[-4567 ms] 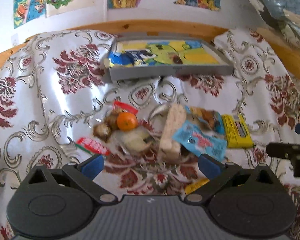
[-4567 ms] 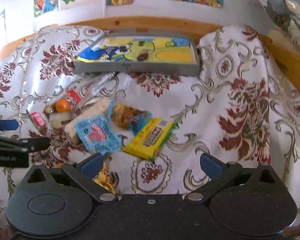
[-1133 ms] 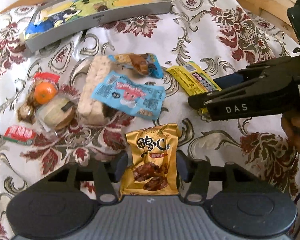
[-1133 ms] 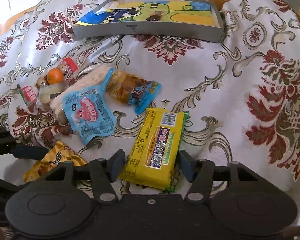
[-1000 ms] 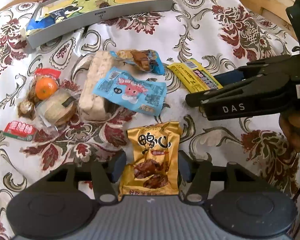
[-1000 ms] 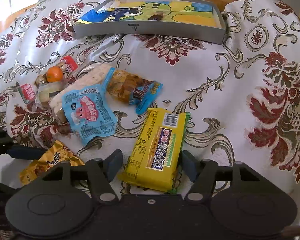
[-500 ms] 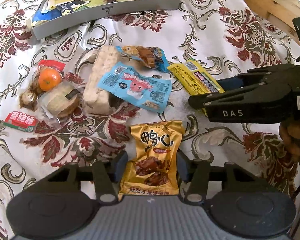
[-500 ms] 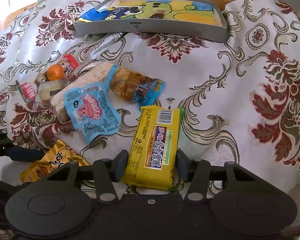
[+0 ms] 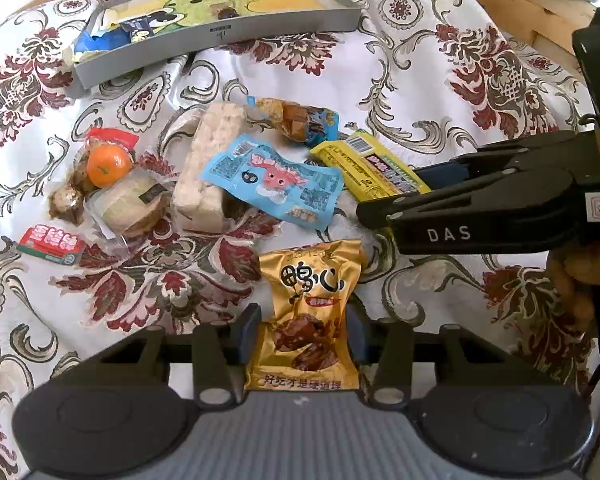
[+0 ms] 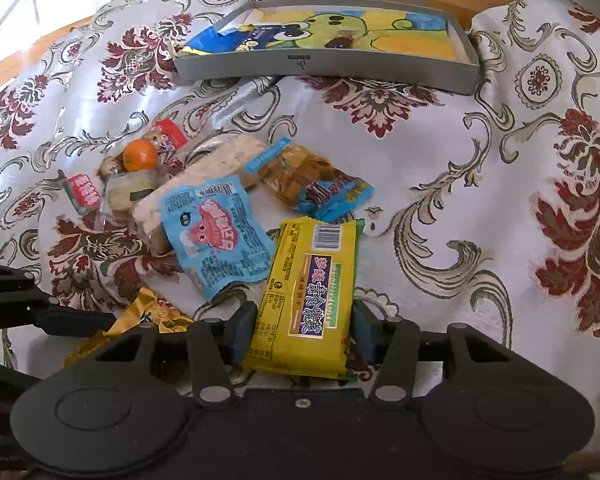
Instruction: Organize snacks
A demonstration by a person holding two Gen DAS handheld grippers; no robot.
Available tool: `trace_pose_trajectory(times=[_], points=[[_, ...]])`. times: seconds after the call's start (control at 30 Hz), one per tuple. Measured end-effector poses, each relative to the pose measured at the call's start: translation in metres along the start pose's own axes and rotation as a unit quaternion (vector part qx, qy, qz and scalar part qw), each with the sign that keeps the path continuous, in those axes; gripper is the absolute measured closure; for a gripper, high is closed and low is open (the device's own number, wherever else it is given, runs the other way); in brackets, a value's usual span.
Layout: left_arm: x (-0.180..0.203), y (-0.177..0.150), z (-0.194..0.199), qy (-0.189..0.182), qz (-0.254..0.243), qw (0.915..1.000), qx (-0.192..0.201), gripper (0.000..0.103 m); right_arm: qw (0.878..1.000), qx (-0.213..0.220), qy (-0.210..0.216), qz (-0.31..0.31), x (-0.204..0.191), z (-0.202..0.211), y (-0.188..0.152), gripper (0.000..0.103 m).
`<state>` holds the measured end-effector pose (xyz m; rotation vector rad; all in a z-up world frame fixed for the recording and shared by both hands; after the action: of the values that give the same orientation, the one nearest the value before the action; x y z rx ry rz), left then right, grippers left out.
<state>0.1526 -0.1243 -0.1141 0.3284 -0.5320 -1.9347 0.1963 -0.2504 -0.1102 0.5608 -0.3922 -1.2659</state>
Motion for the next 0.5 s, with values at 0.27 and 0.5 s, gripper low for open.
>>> trace_pose_trajectory(times=[0.27, 0.5], points=[[0.0027, -0.0009, 0.0025, 0.009, -0.009, 0.9999, 0.005, 0.057, 1.0, 0.004, -0.007, 0.015, -0.0015, 0.0007, 0.0011, 0.052], [0.0027, -0.0014, 0.0057, 0.013, -0.011, 0.9998, 0.014, 0.057, 1.0, 0.006, -0.011, 0.02, -0.0014, 0.0012, 0.0018, 0.052]])
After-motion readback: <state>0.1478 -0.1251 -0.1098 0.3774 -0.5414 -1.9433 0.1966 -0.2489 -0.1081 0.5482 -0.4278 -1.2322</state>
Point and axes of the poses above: each gripper's, at about its wrist camera, not at the fingertips, and z roughly against the way its jaws point, x to its right, y to its top, the point moved 7 cm from there along -z, roughly the way its jaws point, and after that the axes turned 7 degrees about -x, right-handed, at the moved point
